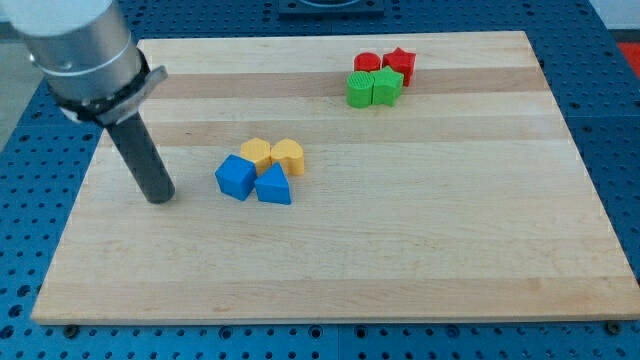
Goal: Push blue triangle right to the yellow heart
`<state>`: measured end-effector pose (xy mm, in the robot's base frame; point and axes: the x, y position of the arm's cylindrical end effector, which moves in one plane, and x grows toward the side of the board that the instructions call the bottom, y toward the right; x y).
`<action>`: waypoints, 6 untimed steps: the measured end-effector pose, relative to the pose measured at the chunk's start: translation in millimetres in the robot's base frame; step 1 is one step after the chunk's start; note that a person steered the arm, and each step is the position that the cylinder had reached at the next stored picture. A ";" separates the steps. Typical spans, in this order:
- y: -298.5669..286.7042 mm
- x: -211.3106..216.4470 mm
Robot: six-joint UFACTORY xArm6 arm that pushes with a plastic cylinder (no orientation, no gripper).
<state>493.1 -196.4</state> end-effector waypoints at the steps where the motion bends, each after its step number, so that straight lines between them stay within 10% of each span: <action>1: 27.7 17.9; 6: 122.6 -16.8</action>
